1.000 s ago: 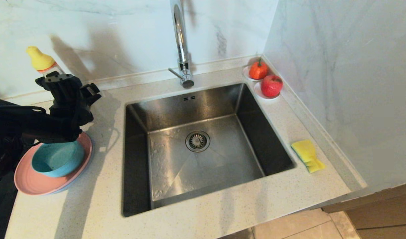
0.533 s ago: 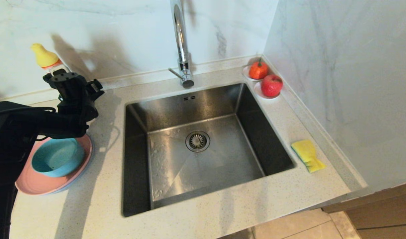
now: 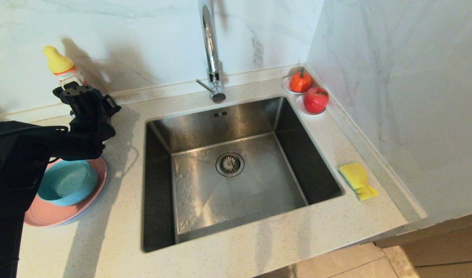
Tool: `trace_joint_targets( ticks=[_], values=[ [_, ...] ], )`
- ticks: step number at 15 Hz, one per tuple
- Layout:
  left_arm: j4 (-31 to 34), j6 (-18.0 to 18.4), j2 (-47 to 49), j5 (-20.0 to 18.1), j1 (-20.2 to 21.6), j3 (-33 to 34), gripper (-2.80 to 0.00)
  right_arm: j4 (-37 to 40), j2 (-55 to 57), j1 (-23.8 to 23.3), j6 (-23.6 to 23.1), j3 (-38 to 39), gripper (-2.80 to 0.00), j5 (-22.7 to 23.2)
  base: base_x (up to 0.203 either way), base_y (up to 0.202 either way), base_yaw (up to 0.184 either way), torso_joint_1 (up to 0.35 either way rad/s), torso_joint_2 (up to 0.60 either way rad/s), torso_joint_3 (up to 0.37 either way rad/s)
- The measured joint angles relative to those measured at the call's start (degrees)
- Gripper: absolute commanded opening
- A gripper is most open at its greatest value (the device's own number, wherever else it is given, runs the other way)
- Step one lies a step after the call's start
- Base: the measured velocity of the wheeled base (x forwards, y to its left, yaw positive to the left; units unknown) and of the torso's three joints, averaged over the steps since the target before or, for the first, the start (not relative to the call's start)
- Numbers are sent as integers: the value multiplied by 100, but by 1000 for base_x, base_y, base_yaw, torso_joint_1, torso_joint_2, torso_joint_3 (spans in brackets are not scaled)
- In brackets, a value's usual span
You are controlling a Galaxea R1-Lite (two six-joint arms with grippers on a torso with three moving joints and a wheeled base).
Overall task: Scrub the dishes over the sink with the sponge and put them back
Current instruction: Grab the dish soap
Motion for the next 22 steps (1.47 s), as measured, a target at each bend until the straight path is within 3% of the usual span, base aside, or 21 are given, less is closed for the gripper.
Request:
trace_joint_targets(
  ticks=[12,22],
  values=[
    [-27,-27,-125,44,61,31,-280,0,0,0,-1,0,-280,0,0,0,0,0,0,0],
    [514,-13,-2277,55,-180,1245,-280,0,0,0,-6,0,-280,0,0,0,0,0,0,0]
  ],
)
